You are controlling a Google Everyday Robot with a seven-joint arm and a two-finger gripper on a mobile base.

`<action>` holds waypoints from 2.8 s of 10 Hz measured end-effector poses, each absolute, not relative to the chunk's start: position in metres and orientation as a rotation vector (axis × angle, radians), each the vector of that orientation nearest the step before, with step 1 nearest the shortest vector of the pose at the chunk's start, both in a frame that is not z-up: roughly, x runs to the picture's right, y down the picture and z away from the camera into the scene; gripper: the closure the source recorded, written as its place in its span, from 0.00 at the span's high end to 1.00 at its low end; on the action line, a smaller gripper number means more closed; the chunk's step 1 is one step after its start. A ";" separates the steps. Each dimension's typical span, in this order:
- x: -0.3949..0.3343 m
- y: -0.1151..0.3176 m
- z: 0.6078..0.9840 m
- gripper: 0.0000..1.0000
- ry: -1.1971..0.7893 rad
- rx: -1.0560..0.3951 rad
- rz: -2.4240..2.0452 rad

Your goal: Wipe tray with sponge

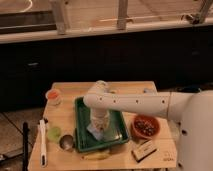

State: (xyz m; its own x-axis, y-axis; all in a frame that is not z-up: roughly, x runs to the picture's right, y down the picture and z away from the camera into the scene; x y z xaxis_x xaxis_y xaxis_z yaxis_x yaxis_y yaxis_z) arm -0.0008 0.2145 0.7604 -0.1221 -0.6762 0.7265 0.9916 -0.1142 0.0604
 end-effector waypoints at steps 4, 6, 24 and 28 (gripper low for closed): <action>0.010 0.190 0.778 0.03 -0.620 -0.630 -1.579; -0.004 0.186 0.783 0.03 -0.635 -0.613 -1.599; -0.040 0.189 0.775 0.03 -0.721 -0.529 -1.723; -0.036 0.220 0.749 0.03 -0.766 -0.529 -1.750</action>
